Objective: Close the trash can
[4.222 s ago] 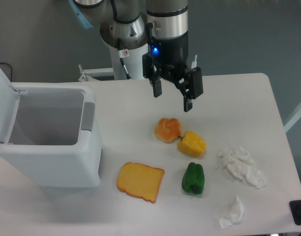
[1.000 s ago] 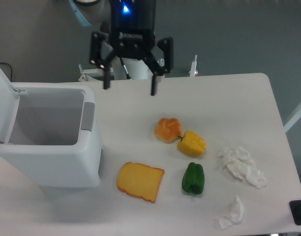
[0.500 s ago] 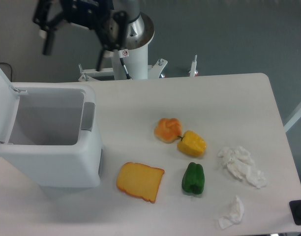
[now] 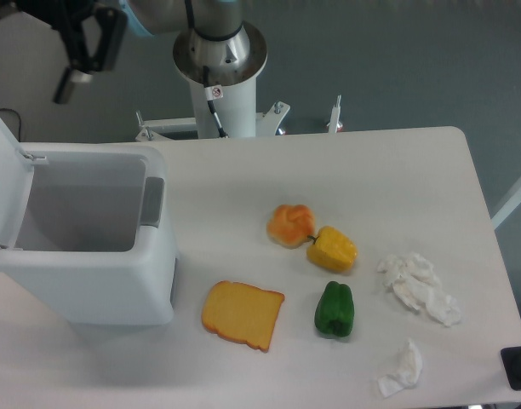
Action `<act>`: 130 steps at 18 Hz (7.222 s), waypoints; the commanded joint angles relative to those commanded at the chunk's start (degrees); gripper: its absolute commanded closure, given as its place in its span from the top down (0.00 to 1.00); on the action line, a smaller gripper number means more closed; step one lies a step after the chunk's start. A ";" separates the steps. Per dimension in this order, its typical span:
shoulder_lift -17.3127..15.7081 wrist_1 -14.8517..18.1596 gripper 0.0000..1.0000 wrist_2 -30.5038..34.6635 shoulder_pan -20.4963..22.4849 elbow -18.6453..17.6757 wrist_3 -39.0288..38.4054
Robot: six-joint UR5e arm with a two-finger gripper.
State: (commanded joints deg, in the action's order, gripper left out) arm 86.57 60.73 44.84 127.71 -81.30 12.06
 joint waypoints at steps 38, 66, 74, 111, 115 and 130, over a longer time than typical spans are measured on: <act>3.96 -0.18 1.00 -15.22 -10.37 -4.04 -2.30; 4.75 -0.17 1.00 -13.39 -11.69 -5.63 -2.04; 4.22 -0.18 1.00 -7.15 -11.43 -5.54 -1.86; 4.66 0.09 1.00 15.62 -3.96 -8.61 6.74; 4.66 0.09 1.00 16.77 -3.87 -9.14 7.54; 4.57 0.17 1.00 19.49 -2.02 -11.60 8.07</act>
State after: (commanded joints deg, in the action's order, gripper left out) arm 91.14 60.91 64.34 125.68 -92.90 20.13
